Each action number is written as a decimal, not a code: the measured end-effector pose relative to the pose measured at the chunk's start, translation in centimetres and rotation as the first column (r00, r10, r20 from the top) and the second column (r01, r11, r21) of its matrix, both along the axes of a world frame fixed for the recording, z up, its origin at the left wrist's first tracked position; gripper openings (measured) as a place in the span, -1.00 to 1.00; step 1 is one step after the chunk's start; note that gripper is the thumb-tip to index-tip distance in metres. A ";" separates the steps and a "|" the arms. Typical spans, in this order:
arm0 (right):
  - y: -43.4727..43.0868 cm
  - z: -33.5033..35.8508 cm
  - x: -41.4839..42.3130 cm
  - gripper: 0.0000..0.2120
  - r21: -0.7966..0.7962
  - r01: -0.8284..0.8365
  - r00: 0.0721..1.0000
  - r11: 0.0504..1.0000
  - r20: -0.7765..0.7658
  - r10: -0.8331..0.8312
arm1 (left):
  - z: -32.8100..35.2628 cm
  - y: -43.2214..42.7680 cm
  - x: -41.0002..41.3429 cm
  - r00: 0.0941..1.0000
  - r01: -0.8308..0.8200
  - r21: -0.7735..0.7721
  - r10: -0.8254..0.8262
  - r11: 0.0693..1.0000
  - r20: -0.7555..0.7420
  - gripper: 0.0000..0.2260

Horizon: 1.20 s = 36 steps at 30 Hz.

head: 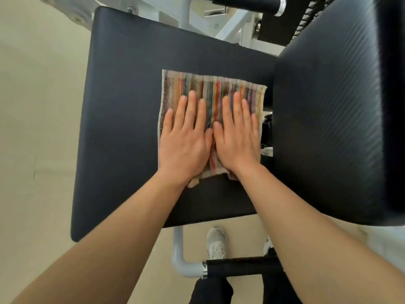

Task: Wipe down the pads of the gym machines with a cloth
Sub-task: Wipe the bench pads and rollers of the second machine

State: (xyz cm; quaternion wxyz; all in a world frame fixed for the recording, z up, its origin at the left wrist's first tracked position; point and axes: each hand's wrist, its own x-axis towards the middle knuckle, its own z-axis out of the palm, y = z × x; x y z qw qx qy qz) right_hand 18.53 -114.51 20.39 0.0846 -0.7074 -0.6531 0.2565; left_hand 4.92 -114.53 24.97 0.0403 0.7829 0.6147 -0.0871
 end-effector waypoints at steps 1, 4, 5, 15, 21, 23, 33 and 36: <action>1.1 -0.1 0.3 -0.41 -0.001 0.018 1.000 1.000 -0.003 -0.018 | -0.2 1.6 0.8 1.000 -0.022 0.012 0.022 1.000 0.005 -0.44; -0.3 -0.3 -0.2 -0.40 0.023 0.064 0.998 0.998 -0.001 -0.064 | -0.3 1.1 0.9 1.000 0.004 0.003 -0.004 1.000 -0.013 -0.43; -2.4 -0.1 -0.6 -0.39 0.024 0.072 0.997 0.997 0.010 -0.072 | 0.0 -0.8 0.1 0.999 0.044 -0.020 -0.045 0.999 -0.028 -0.43; -13.4 0.7 -1.9 -0.36 -0.074 0.014 1.000 0.997 0.013 -0.013 | 0.6 -10.4 -2.1 0.979 0.165 -0.122 -0.177 0.979 -0.098 -0.42; -1.3 0.0 0.4 -0.37 -0.055 0.076 0.997 0.996 0.017 -0.075 | -1.3 -1.2 1.9 0.999 0.041 0.051 -0.039 0.998 -0.037 -0.46; 2.5 0.2 1.0 -0.37 -0.044 0.071 0.997 0.997 0.027 -0.070 | -1.7 2.0 2.7 1.000 0.001 0.080 0.001 0.997 -0.020 -0.47; 15.6 2.5 0.4 -0.34 -0.042 -0.222 0.975 0.974 0.011 0.222 | -0.9 11.8 1.0 0.970 -0.242 0.184 0.233 0.953 0.071 -0.49; 18.4 3.3 0.3 -0.34 -0.051 -0.326 0.945 0.944 0.002 0.327 | -1.0 12.6 1.4 0.943 -0.333 0.220 0.326 0.917 0.067 -0.50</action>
